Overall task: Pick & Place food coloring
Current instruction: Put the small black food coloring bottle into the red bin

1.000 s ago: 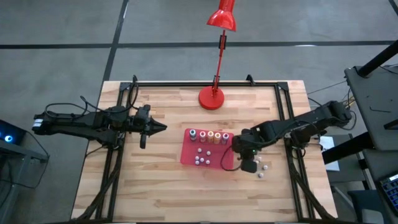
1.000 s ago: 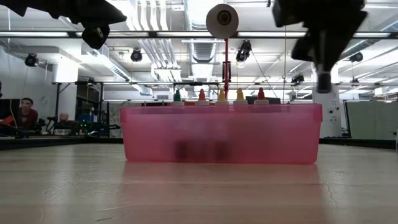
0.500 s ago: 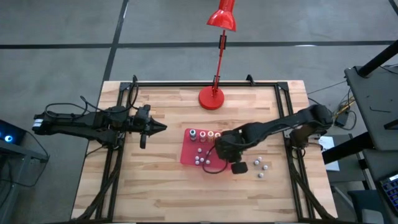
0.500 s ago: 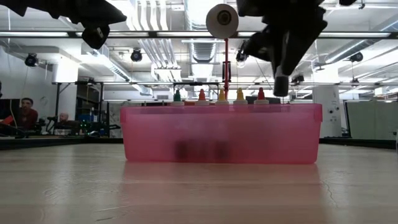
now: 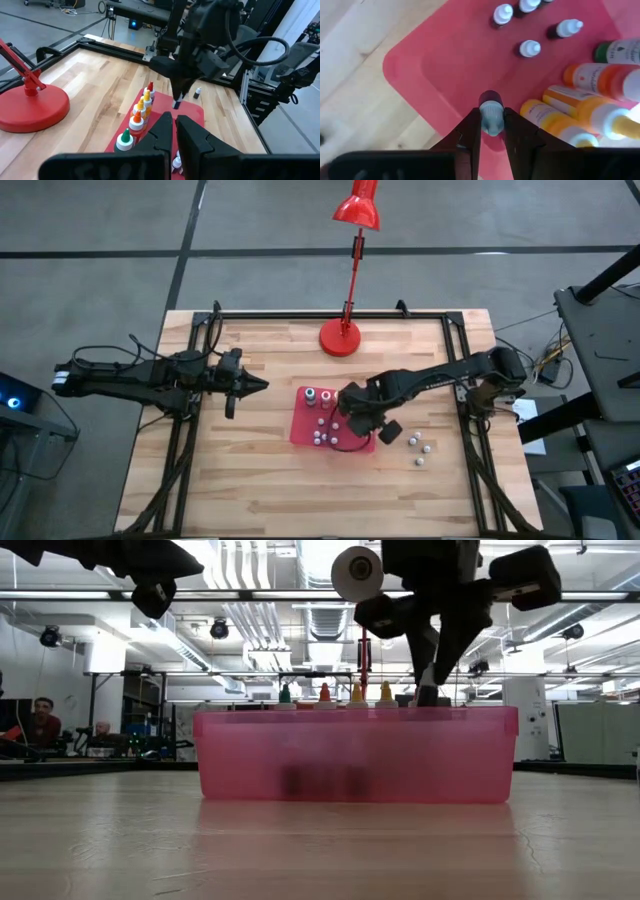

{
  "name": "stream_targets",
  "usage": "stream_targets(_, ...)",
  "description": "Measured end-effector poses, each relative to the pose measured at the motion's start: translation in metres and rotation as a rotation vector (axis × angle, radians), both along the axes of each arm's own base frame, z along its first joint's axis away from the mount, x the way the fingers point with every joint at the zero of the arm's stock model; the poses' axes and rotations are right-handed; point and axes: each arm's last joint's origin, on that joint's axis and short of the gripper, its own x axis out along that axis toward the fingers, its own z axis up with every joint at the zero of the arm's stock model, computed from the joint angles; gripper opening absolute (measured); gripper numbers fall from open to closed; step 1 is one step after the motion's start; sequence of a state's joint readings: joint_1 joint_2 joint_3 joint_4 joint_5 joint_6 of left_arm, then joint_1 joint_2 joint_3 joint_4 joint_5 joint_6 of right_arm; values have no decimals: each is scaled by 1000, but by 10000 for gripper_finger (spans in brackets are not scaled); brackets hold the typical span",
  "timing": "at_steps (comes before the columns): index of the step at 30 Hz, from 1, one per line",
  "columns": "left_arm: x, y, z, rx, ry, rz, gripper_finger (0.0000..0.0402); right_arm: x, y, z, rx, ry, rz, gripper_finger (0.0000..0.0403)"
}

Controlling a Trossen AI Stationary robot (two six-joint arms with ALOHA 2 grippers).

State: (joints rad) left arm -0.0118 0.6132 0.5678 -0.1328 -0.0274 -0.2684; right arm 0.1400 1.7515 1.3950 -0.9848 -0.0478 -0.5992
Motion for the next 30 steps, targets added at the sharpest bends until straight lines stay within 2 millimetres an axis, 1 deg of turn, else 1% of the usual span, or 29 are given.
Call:
stream_targets(5,0,0,0,1,0,-1,0,4,-14,5,-3,-4,-24,61)
stream_targets(9,0,0,0,2,0,0,0,6,-18,10,-12,-25,12,61)
stream_targets(20,0,0,0,4,2,-1,0,8,-18,12,-36,-50,126,61)
stream_targets(26,0,0,0,4,3,-1,0,11,-17,9,-38,-50,132,61)
stream_targets(30,0,0,0,4,3,0,0,22,-12,8,-37,-46,143,61)
